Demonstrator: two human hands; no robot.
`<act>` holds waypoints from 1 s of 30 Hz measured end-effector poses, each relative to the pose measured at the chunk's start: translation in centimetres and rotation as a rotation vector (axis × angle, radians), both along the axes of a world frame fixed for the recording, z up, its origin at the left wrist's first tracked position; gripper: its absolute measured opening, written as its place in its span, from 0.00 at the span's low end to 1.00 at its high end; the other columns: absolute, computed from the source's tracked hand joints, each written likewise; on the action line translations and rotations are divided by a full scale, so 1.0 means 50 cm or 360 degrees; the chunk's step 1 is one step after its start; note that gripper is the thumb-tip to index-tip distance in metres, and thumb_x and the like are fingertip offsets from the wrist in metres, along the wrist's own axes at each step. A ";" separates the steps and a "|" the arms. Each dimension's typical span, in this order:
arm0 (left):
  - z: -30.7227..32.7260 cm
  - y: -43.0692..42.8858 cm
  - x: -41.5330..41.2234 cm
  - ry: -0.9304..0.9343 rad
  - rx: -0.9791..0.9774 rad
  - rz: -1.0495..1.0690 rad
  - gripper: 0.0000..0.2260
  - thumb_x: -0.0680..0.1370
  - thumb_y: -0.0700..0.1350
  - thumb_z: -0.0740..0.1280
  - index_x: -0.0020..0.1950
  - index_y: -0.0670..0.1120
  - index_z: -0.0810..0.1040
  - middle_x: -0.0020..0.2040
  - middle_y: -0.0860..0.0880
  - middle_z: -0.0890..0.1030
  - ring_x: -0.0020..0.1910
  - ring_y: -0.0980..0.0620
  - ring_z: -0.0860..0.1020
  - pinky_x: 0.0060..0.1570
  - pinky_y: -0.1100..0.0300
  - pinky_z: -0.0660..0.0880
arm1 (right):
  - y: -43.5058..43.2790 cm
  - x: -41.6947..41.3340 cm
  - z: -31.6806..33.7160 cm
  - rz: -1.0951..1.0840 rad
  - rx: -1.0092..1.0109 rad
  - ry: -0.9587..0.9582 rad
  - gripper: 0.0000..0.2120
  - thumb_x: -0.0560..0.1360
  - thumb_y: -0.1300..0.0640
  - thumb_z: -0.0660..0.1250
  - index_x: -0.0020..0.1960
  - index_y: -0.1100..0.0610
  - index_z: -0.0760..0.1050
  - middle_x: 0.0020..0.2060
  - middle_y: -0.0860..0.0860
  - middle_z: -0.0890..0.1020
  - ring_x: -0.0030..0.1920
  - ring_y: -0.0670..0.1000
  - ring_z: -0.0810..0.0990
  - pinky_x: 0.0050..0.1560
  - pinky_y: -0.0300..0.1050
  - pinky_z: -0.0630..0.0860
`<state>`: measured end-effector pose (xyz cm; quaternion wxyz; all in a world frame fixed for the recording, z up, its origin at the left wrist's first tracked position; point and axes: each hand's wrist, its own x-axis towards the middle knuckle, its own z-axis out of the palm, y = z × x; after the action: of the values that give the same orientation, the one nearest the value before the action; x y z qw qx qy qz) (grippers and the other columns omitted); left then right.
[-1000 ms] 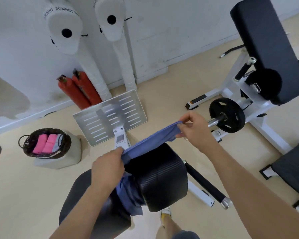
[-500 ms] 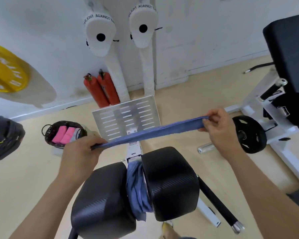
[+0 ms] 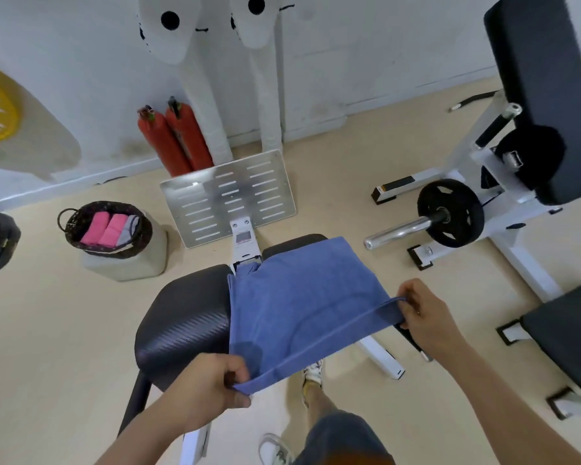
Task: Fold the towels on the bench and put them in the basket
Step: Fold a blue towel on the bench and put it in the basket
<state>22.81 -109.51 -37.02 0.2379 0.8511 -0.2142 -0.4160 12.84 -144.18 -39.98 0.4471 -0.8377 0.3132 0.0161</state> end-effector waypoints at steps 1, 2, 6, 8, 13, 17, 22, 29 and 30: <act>0.000 0.002 -0.003 0.0060 -0.0013 -0.0002 0.11 0.66 0.43 0.77 0.33 0.56 0.78 0.30 0.57 0.77 0.31 0.59 0.72 0.36 0.64 0.72 | 0.000 -0.005 -0.001 0.0009 -0.0006 0.0000 0.12 0.75 0.69 0.59 0.42 0.52 0.68 0.35 0.55 0.77 0.37 0.57 0.74 0.39 0.52 0.75; 0.000 0.005 -0.004 0.0119 -0.0034 -0.0011 0.09 0.67 0.43 0.77 0.34 0.55 0.80 0.32 0.54 0.79 0.32 0.59 0.72 0.38 0.61 0.74 | 0.000 -0.009 0.000 0.0019 -0.0014 0.0006 0.11 0.75 0.69 0.59 0.42 0.53 0.68 0.36 0.55 0.77 0.37 0.57 0.73 0.38 0.48 0.72; 0.009 0.014 0.011 0.0274 -0.0188 0.0045 0.10 0.71 0.40 0.74 0.33 0.53 0.80 0.32 0.57 0.77 0.33 0.60 0.73 0.37 0.65 0.71 | 0.000 0.004 0.006 0.0036 0.0034 0.0006 0.10 0.76 0.68 0.59 0.43 0.53 0.69 0.37 0.55 0.78 0.39 0.57 0.73 0.37 0.43 0.68; 0.017 0.014 0.033 0.0172 -0.0242 0.0196 0.11 0.74 0.41 0.72 0.33 0.51 0.79 0.31 0.57 0.75 0.31 0.61 0.72 0.35 0.66 0.68 | -0.004 0.028 0.016 0.0001 0.0055 -0.0040 0.10 0.77 0.67 0.59 0.43 0.52 0.69 0.37 0.53 0.78 0.38 0.53 0.73 0.38 0.43 0.68; 0.032 -0.008 0.122 -0.0122 -0.0428 0.0631 0.09 0.77 0.43 0.67 0.39 0.52 0.83 0.36 0.55 0.83 0.36 0.61 0.77 0.39 0.64 0.72 | -0.012 0.135 0.022 -0.0039 -0.0052 -0.0136 0.07 0.76 0.65 0.61 0.44 0.54 0.70 0.37 0.52 0.79 0.38 0.49 0.74 0.38 0.38 0.68; -0.001 -0.052 0.193 -0.0253 -0.0449 0.0978 0.10 0.78 0.40 0.66 0.42 0.54 0.81 0.41 0.56 0.83 0.44 0.56 0.79 0.41 0.62 0.72 | -0.014 0.227 -0.003 -0.0036 -0.0093 -0.0097 0.06 0.76 0.64 0.62 0.46 0.53 0.71 0.39 0.50 0.79 0.41 0.49 0.76 0.43 0.40 0.71; -0.072 -0.078 0.270 -0.0474 0.0047 0.0642 0.09 0.76 0.38 0.64 0.44 0.52 0.80 0.42 0.53 0.81 0.44 0.51 0.77 0.42 0.60 0.70 | -0.020 0.302 -0.047 0.0060 -0.0173 0.0131 0.05 0.78 0.60 0.60 0.47 0.52 0.72 0.39 0.46 0.78 0.44 0.51 0.77 0.42 0.43 0.70; -0.117 -0.214 0.324 -0.0678 0.0374 -0.0190 0.13 0.74 0.41 0.60 0.56 0.50 0.78 0.54 0.51 0.80 0.53 0.48 0.76 0.52 0.55 0.75 | -0.009 0.316 -0.075 0.0218 -0.0180 0.0217 0.06 0.79 0.59 0.57 0.51 0.53 0.72 0.41 0.50 0.79 0.42 0.54 0.78 0.46 0.49 0.75; -0.113 -0.262 0.322 -0.0660 0.0071 -0.0153 0.13 0.75 0.42 0.61 0.57 0.48 0.78 0.55 0.51 0.80 0.54 0.49 0.76 0.54 0.57 0.73 | -0.010 0.316 -0.076 0.0253 -0.0184 0.0192 0.06 0.79 0.59 0.57 0.51 0.53 0.71 0.40 0.49 0.79 0.41 0.53 0.77 0.45 0.49 0.75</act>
<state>38.92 -122.62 -42.66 0.1497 0.9123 -0.2898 -0.2475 28.64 -144.66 -43.80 0.3757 -0.8818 0.2726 0.0840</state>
